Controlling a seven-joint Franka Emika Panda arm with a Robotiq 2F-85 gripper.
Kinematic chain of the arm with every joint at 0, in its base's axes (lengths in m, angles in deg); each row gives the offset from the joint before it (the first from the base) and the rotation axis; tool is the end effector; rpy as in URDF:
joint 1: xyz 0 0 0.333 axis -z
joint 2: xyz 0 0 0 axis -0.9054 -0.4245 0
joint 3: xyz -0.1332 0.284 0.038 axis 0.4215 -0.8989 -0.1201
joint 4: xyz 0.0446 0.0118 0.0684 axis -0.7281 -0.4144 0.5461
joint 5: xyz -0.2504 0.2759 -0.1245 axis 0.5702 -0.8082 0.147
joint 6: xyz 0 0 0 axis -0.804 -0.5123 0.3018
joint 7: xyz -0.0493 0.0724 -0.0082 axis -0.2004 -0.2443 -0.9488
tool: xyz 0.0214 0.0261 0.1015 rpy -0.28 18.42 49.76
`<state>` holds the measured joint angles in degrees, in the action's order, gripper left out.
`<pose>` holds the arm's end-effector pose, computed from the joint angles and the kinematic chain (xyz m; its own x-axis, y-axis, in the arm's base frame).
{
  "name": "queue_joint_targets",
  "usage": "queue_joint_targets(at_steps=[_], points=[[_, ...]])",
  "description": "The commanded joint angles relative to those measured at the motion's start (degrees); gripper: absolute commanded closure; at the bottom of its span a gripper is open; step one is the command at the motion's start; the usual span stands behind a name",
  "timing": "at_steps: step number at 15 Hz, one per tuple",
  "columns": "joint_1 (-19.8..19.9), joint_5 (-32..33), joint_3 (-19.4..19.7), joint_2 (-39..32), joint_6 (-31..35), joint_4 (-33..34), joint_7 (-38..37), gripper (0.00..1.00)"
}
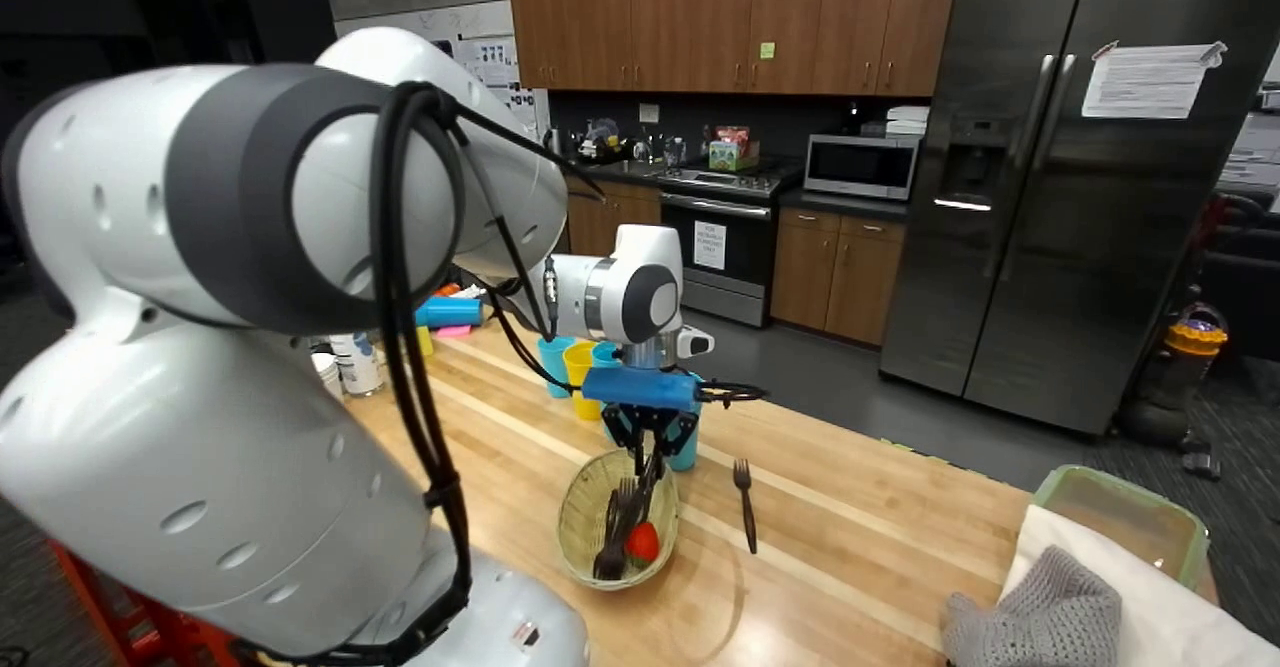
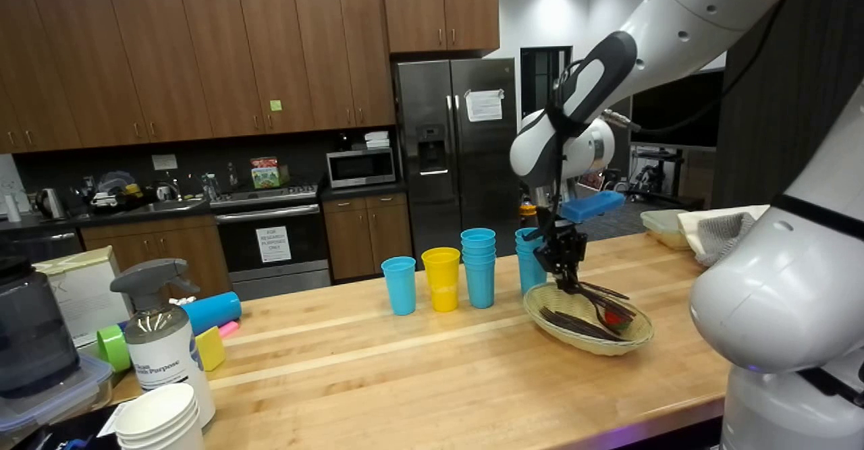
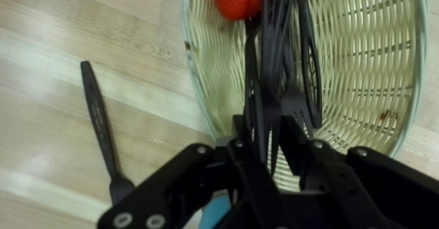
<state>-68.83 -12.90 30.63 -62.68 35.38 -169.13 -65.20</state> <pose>0.3827 0.0418 0.3536 0.9485 0.2786 -0.1504 0.2865 -0.9575 0.0329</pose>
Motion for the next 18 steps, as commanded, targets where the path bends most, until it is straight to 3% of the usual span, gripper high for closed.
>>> queue_joint_targets(at_steps=[1,9,18], points=[[0.58,3.13,-0.29,7.82,-4.59,-0.20,-1.08,0.94],[-0.42,8.68,-2.19,12.66,-11.91,7.00,-0.48,0.94],[-4.69,14.86,-8.80,9.36,-17.21,19.26,0.53,0.94]])
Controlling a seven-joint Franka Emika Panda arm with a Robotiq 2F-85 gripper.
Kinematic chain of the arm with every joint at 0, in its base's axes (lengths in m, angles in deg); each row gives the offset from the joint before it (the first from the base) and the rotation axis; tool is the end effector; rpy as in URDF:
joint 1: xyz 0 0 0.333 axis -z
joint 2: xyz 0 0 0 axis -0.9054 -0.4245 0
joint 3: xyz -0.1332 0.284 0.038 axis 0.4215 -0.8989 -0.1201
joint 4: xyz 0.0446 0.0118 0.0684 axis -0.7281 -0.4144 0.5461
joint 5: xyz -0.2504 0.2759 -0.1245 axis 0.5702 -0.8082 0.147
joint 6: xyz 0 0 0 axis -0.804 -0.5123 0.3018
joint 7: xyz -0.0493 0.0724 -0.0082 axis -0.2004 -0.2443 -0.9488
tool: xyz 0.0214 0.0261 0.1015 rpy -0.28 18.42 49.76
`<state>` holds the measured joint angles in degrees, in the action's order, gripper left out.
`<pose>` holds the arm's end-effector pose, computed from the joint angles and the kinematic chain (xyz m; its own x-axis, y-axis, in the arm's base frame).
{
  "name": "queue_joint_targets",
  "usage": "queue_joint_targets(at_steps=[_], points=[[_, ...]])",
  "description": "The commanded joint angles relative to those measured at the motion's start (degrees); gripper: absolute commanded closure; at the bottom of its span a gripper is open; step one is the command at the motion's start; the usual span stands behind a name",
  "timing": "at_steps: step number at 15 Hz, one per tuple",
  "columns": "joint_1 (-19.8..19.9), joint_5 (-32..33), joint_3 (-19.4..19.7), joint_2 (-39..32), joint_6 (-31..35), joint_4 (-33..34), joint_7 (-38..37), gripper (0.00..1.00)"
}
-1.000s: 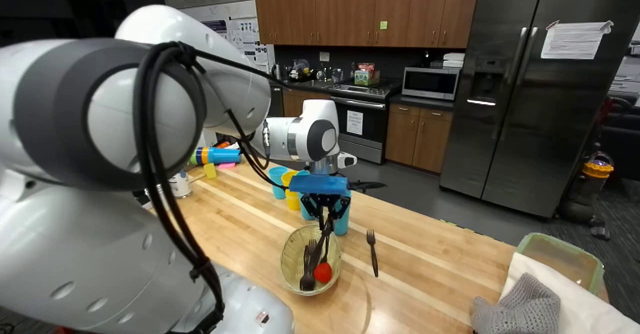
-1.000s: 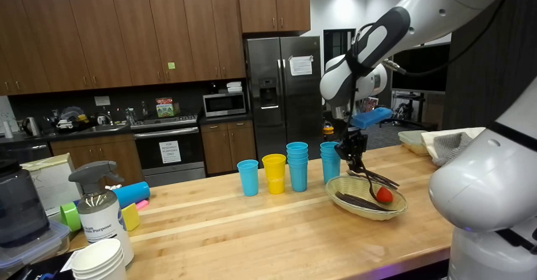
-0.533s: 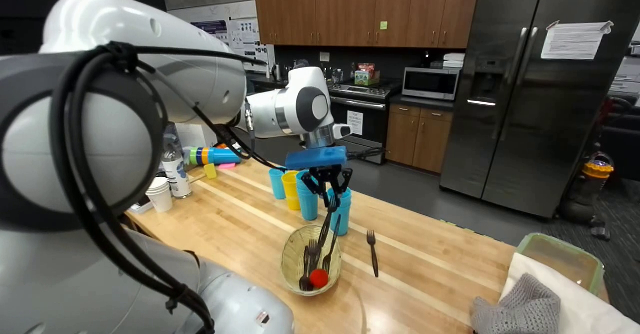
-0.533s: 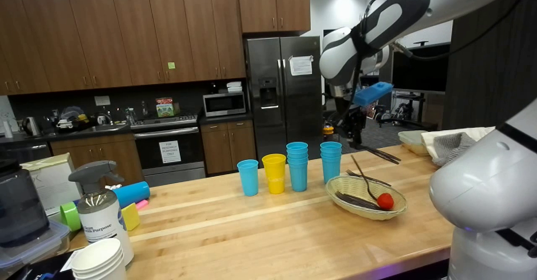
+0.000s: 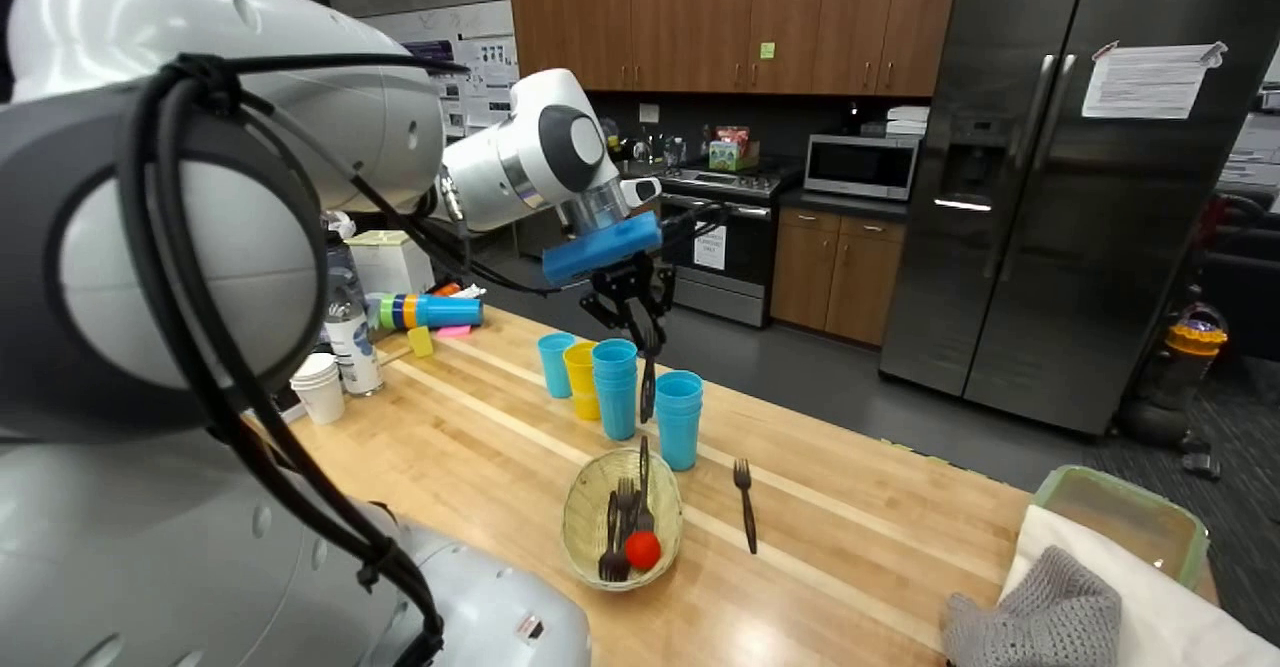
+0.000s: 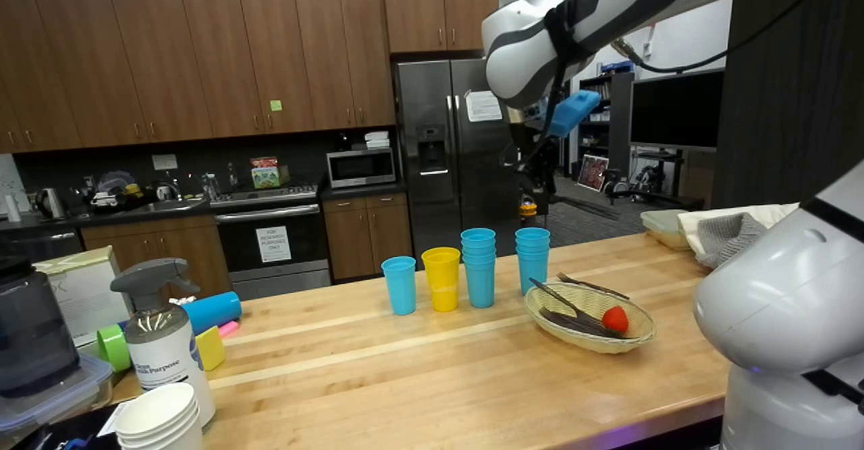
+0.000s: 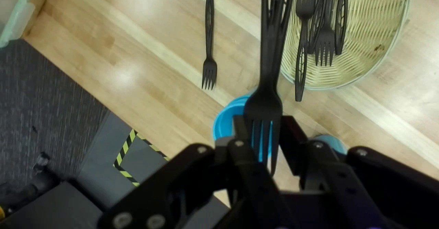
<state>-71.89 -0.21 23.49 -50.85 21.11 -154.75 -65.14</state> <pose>0.3770 0.1016 0.5304 0.8808 0.4734 -0.0114 0.4472 -0.8237 0.3485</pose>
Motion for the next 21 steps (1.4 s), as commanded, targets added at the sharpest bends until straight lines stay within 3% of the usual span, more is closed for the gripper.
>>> queue_joint_targets(at_steps=[1,12,21], points=[[-2.18,2.56,-2.53,-3.35,-3.43,6.28,0.36,0.94],[-8.50,7.75,-12.82,-23.95,-6.77,23.81,0.15,0.94],[-12.53,11.41,-12.88,-36.75,-8.69,34.88,1.25,0.94]])
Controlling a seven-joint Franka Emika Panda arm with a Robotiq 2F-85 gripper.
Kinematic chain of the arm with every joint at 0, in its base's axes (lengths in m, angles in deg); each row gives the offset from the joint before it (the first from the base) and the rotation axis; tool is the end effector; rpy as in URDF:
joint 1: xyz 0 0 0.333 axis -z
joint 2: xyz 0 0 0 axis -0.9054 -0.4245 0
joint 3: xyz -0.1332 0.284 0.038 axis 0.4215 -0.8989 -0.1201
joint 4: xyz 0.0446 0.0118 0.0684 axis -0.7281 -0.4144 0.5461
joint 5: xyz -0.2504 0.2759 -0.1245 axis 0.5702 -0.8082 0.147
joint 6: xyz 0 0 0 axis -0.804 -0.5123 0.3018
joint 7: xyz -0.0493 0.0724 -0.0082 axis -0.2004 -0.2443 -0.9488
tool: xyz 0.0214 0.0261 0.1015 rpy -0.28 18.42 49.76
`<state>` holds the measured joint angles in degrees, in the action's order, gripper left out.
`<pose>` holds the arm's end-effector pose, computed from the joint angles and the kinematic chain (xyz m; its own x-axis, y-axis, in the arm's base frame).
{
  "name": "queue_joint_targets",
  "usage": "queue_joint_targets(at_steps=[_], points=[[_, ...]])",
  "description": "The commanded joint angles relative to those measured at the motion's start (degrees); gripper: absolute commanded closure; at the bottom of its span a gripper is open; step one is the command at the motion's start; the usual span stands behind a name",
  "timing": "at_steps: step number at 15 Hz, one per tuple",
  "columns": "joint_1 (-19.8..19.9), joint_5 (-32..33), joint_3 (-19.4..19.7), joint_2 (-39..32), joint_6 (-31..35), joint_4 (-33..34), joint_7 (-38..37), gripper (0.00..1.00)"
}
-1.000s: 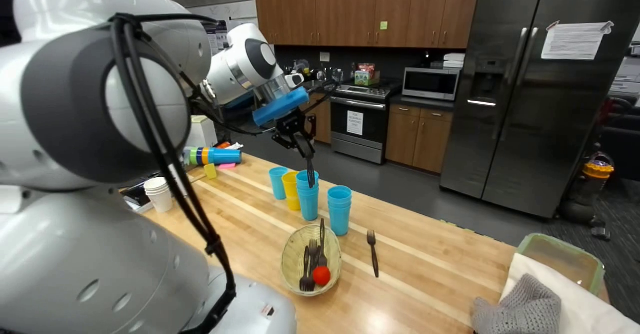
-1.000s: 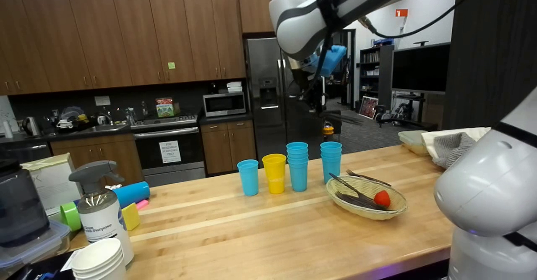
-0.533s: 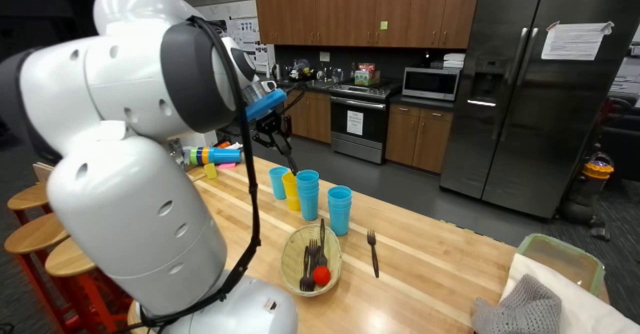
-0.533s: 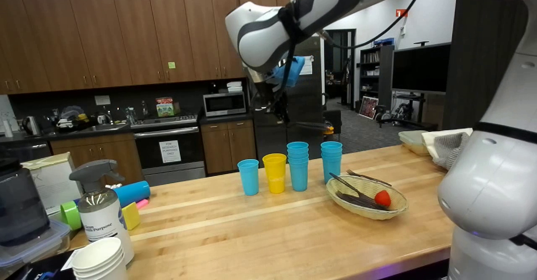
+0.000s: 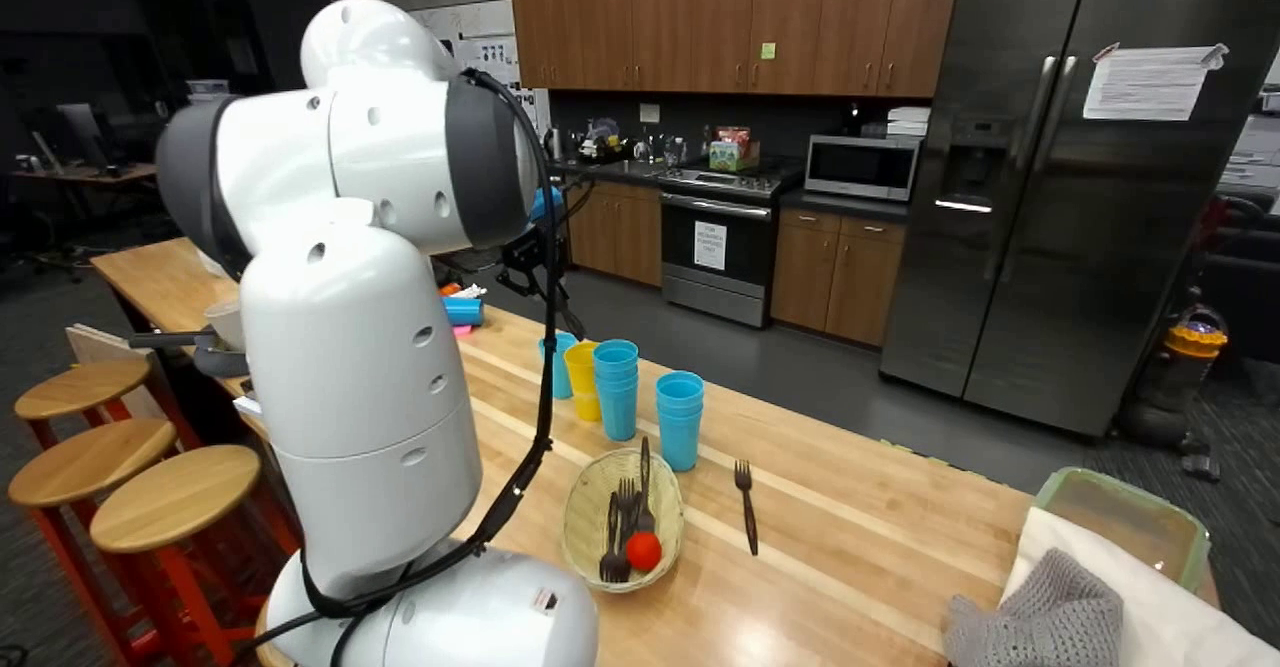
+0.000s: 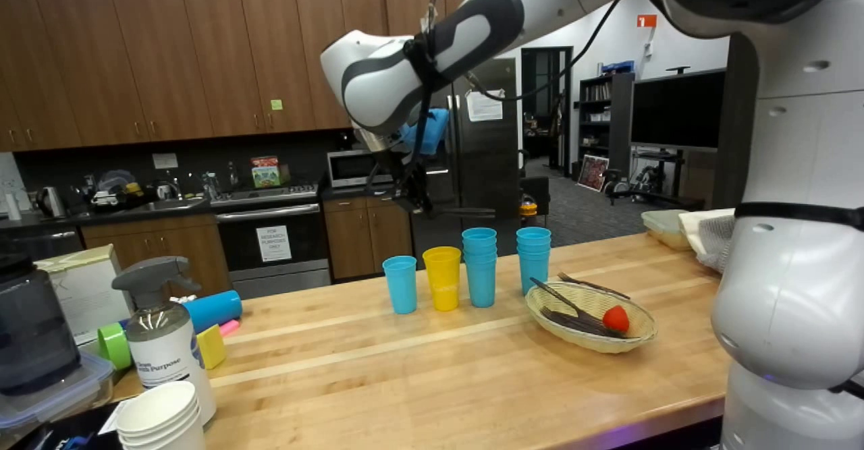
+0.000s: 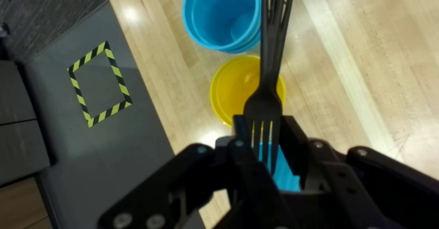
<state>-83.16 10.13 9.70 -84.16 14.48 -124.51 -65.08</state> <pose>0.4418 0.3437 0.5060 0.5673 0.8037 -0.1797 0.7916 -0.4720 0.3881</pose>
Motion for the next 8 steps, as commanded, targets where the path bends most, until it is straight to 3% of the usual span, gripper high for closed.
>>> queue_joint_targets(at_steps=[1,8], points=[[-1.59,1.03,0.95,-4.61,-1.80,5.79,1.44,0.94],[-4.71,0.99,1.40,-12.11,-0.61,12.63,2.08,0.94]])
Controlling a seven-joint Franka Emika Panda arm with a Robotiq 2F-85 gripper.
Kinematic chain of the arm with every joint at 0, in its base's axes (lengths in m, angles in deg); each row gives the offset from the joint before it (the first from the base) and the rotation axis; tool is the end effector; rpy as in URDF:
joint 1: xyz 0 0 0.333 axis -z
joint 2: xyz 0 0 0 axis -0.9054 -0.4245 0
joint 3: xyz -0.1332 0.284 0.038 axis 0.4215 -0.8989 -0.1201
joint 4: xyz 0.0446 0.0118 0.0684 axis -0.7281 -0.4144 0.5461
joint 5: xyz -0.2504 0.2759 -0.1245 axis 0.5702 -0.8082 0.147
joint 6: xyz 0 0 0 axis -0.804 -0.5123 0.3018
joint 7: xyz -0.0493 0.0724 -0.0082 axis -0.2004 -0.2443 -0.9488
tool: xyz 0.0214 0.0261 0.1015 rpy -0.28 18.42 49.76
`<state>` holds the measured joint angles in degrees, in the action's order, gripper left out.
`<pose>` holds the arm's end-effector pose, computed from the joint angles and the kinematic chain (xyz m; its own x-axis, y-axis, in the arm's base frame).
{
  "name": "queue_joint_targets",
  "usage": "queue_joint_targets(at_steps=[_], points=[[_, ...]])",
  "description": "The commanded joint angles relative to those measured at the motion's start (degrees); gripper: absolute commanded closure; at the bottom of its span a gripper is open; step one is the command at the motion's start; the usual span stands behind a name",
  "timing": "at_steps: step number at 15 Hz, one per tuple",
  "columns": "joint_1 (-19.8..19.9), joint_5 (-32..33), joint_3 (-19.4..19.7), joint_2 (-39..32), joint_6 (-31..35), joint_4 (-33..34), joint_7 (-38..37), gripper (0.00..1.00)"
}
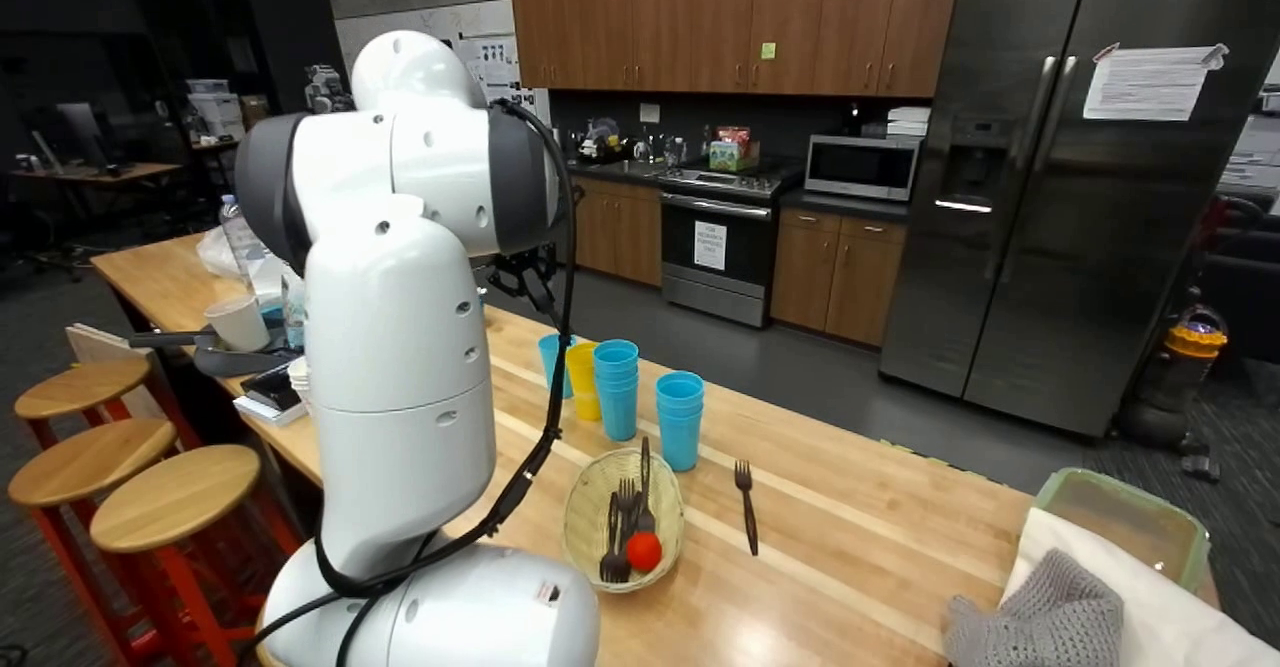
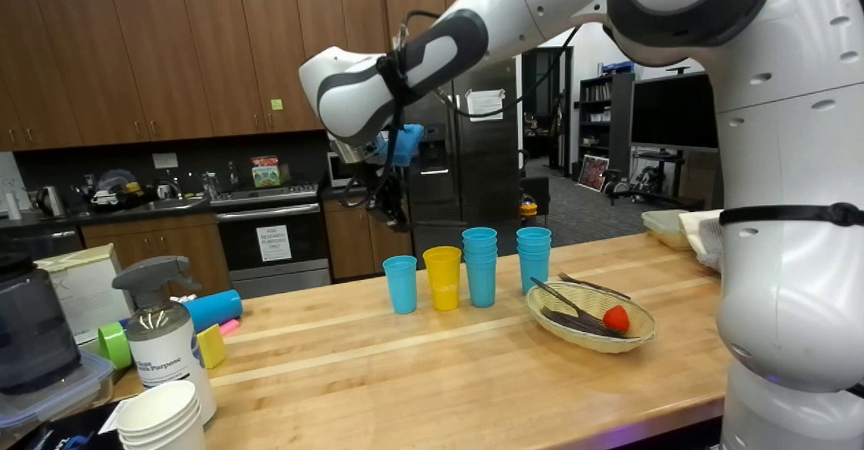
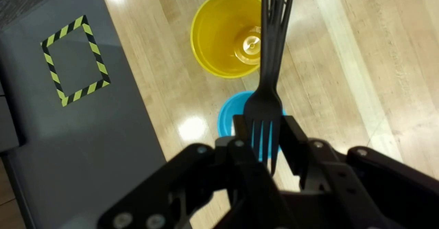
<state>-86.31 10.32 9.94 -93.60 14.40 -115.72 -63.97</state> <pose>0.4665 0.3884 0.4871 0.5070 0.8447 -0.1716 0.8375 -0.4356 0.3300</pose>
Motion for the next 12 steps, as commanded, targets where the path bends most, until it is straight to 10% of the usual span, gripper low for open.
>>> queue_joint_targets(at_steps=[1,12], points=[[-1.74,0.80,1.44,-2.98,0.77,4.10,0.42,0.94],[-1.23,3.47,7.14,0.49,18.63,-1.08,-13.33,0.94]])
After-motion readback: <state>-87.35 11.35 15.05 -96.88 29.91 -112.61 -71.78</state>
